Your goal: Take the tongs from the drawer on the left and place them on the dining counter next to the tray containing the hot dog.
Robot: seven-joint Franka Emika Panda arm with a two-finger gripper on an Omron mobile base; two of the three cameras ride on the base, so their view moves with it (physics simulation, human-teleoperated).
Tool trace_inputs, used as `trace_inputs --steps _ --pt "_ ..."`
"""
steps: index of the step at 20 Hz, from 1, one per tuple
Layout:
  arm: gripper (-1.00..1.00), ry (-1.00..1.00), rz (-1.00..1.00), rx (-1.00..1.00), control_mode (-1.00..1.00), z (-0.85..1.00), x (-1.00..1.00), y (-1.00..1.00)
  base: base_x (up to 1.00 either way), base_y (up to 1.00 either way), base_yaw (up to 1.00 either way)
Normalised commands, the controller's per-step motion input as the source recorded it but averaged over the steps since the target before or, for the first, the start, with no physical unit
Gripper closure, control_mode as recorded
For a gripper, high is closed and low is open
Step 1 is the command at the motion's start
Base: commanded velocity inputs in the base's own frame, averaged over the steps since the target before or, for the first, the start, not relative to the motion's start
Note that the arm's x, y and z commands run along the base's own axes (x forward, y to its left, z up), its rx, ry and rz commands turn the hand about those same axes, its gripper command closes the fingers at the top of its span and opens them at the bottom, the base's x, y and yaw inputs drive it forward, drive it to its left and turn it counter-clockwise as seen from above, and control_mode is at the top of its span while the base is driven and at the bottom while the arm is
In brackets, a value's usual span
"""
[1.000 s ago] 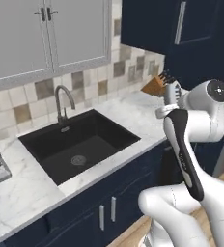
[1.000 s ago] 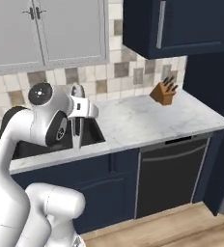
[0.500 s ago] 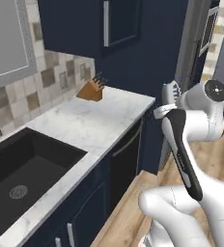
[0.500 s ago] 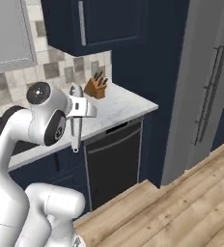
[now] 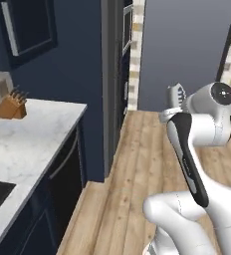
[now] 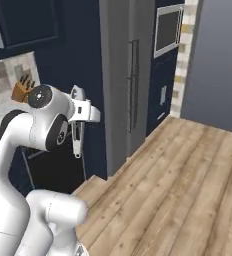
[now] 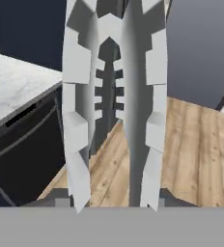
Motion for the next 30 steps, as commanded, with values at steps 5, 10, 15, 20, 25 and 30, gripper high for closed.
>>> trace_inputs --steps 5,10,15,20,25,30 --pt "1.00 0.00 0.00 0.00 1.00 0.00 0.00 0.00 0.00 -0.59 -0.54" --pt "1.00 0.00 0.00 0.00 1.00 0.00 0.00 0.00 0.00 -0.49 -0.48" --pt "1.00 0.00 0.00 0.00 1.00 0.00 0.00 0.00 0.00 -0.32 -0.40" --pt "1.00 0.00 0.00 0.00 1.00 0.00 0.00 0.00 0.00 -0.12 -0.39" --pt "1.00 0.00 0.00 0.00 1.00 0.00 0.00 0.00 0.00 -0.01 -0.39" --pt "1.00 0.00 0.00 0.00 1.00 0.00 0.00 0.00 0.00 0.00 -0.40"
